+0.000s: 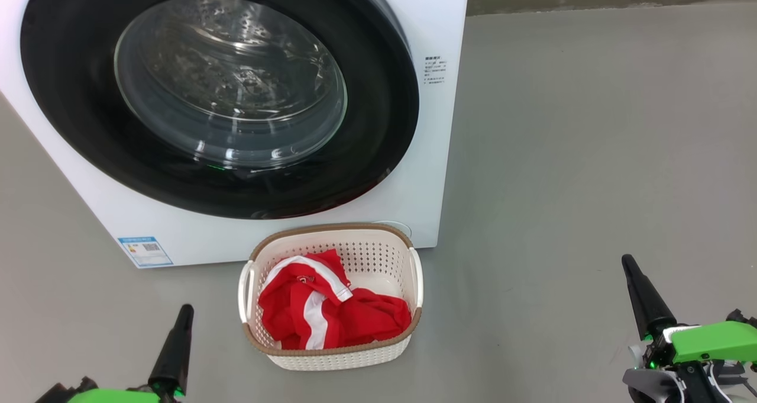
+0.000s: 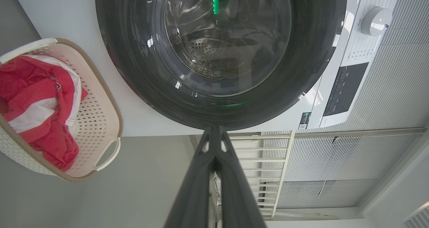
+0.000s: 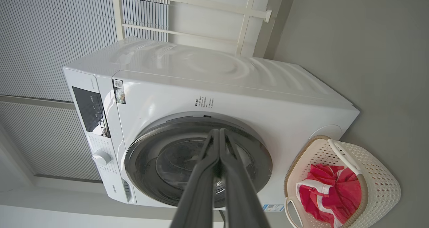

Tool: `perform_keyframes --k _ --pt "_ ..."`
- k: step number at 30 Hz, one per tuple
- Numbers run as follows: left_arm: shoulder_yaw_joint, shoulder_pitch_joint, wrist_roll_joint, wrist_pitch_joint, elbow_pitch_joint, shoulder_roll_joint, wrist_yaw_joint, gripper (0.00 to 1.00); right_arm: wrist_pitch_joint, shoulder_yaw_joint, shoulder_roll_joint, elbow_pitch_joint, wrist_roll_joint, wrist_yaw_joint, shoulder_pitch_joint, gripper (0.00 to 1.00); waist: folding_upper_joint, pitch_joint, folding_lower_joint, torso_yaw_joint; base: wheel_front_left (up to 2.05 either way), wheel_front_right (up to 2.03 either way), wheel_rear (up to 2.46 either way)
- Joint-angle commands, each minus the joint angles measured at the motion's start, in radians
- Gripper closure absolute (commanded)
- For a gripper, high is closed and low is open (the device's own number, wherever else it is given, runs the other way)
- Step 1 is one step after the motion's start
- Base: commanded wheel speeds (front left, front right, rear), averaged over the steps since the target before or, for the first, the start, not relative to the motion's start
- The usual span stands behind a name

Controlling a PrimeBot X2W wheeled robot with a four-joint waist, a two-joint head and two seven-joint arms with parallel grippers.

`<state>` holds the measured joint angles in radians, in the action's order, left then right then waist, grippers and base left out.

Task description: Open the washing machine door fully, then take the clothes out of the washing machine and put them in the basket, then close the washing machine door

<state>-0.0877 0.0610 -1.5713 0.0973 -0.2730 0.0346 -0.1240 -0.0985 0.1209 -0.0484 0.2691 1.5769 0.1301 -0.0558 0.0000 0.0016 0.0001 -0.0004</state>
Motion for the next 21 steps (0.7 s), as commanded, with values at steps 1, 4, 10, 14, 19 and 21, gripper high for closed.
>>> perform_keyframes --k 1,4,10,14,19,21 --pt "-0.026 0.046 -0.032 0.015 0.027 0.016 -0.007 1.00 -0.011 -0.010 -0.005 -0.025 0.030 0.001 -0.051 1.00 0.0000 0.001 -0.0001 0.000 0.00 0.00 0.00" --pt "-0.026 0.047 -0.037 0.016 0.027 0.016 -0.007 1.00 -0.013 -0.010 -0.004 -0.025 0.034 0.001 -0.052 1.00 0.0000 0.002 -0.0001 0.000 0.00 0.00 0.00" --pt "-0.026 0.047 -0.037 0.016 0.028 0.016 -0.007 1.00 -0.013 -0.009 -0.004 -0.024 0.034 0.001 -0.052 1.00 0.0000 0.002 -0.0001 0.000 0.00 0.00 0.00" --pt "-0.026 0.047 -0.037 0.016 0.028 0.016 -0.007 1.00 -0.013 -0.009 -0.004 -0.024 0.033 0.001 -0.052 1.00 0.0000 0.002 -0.0001 0.000 0.00 0.00 0.00" --pt "-0.026 0.047 -0.037 0.016 0.028 0.016 -0.007 1.00 -0.013 -0.009 -0.004 -0.024 0.033 0.001 -0.052 1.00 0.0000 0.002 -0.0001 0.000 0.00 0.00 0.00" --pt "-0.026 0.047 -0.037 0.016 0.028 0.016 -0.007 1.00 -0.013 -0.009 -0.004 -0.024 0.033 0.001 -0.052 1.00 0.0000 0.002 -0.0001 0.000 0.00 0.00 0.00"
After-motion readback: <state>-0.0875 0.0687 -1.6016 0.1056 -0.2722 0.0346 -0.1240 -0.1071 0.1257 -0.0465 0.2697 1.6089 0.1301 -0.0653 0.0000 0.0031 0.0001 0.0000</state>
